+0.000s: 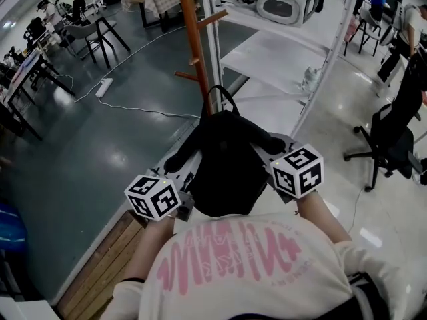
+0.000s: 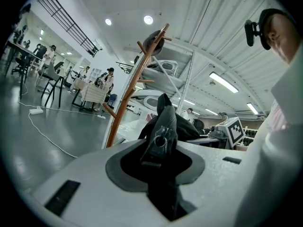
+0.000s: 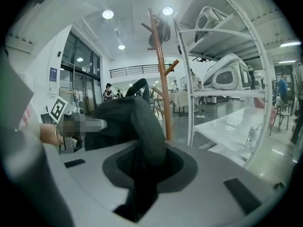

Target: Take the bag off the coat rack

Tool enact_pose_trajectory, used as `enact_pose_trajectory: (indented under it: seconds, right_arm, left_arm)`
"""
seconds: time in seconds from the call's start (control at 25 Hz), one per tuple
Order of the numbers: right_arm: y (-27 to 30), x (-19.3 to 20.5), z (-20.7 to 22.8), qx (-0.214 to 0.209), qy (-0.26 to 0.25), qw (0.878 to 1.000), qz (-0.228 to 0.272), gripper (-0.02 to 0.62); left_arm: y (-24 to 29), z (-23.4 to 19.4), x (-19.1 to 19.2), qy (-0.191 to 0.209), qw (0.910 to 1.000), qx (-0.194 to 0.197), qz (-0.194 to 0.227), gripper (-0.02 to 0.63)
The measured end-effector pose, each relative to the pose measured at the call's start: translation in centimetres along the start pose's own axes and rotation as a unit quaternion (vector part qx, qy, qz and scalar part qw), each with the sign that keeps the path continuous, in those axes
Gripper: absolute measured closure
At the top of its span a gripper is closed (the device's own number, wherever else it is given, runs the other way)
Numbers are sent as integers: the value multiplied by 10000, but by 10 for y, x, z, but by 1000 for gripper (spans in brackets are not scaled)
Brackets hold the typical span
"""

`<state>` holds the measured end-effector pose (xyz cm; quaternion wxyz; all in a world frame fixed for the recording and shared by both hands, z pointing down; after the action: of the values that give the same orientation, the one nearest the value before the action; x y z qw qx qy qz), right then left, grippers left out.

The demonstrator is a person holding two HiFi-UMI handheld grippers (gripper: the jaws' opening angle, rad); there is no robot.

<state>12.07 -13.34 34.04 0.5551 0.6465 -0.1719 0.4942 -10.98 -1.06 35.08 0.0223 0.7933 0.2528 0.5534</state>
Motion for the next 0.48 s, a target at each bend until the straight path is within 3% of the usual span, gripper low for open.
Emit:
enact_pose_trajectory:
  seconds: [0.48]
  right_arm:
    - [-26, 38, -14, -205, -21, 9993, -320, 523]
  left_arm:
    - [-19, 37, 46, -366, 9991, -190, -111, 508]
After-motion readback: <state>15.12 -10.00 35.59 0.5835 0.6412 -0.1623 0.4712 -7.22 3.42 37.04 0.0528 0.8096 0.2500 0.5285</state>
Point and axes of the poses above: the fingertips, and each gripper's own axes: y forward along the fingers, z to its right, x out of its underside, the point moved 9 cm from there along -y, backward along the fingers, and after that the axes turned 11 degrees about -z, right-handed, at the moved point
